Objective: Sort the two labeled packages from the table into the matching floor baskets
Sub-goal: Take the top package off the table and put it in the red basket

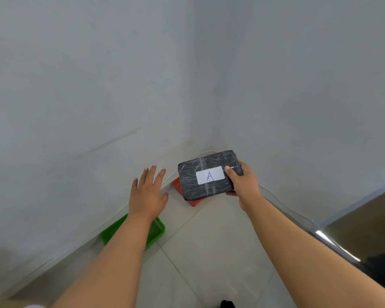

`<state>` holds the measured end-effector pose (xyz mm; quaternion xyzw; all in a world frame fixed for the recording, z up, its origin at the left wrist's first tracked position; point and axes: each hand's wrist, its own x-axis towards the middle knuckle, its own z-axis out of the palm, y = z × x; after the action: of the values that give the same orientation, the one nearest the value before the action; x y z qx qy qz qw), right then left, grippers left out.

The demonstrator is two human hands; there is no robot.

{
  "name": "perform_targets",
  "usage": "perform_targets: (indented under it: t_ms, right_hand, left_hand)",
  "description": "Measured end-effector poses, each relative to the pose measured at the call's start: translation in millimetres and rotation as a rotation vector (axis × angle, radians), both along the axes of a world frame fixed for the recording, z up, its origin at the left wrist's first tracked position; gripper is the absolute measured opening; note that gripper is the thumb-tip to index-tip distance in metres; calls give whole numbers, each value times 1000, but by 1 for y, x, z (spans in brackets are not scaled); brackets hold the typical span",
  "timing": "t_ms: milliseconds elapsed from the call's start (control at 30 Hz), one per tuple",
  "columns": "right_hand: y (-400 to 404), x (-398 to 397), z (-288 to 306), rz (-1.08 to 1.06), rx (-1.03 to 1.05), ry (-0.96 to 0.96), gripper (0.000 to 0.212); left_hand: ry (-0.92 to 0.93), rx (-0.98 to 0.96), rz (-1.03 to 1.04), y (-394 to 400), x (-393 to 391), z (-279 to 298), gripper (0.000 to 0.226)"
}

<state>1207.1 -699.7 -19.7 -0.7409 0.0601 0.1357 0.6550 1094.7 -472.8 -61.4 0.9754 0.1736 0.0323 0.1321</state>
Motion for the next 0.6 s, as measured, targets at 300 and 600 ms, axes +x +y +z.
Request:
perform_targets:
  t_ms: [300, 600]
  right_hand:
    - [-13, 176, -29, 139, -3, 34, 38]
    - [10, 338, -67, 229, -68, 34, 36]
  left_hand:
    - [22, -18, 115, -35, 143, -14, 66]
    - [90, -21, 187, -26, 272, -42, 67]
